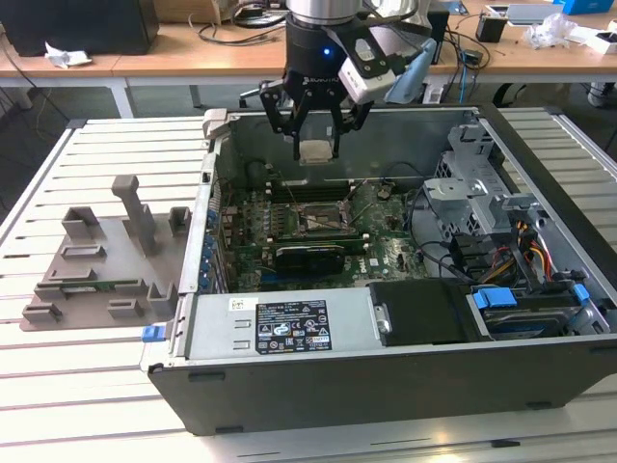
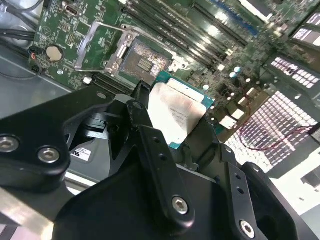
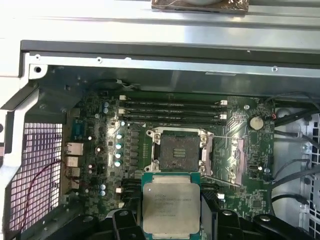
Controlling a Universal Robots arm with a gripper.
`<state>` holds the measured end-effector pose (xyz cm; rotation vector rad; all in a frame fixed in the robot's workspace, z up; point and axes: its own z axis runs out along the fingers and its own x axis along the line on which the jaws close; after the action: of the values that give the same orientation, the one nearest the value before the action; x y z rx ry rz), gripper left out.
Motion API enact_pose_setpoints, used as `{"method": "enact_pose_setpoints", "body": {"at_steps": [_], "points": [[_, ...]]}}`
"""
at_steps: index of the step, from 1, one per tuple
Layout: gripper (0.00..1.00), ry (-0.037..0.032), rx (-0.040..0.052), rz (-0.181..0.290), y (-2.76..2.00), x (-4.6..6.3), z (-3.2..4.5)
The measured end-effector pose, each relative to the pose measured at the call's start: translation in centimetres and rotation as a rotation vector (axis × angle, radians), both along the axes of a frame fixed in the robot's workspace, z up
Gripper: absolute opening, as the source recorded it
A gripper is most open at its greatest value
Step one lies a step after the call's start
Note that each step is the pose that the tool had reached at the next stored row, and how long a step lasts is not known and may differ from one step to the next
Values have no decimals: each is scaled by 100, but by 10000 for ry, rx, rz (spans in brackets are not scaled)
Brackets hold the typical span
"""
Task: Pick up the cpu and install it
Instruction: 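Pick up the cpu and move it towards the insertion slot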
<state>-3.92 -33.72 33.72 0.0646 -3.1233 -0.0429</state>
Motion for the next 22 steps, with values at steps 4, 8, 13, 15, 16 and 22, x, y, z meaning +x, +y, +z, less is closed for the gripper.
{"method": "enact_pose_setpoints", "body": {"at_steps": [4,8,13,15,16,22], "points": [[55,0,-111,1,103,14,-67],[55,1,-211,-1,194,36,-139],[55,1,-429,2,297,107,-222],[55,3,-453,0,310,122,-264],[55,6,-457,1,313,133,-288],[55,24,-456,2,319,154,-423]]}}
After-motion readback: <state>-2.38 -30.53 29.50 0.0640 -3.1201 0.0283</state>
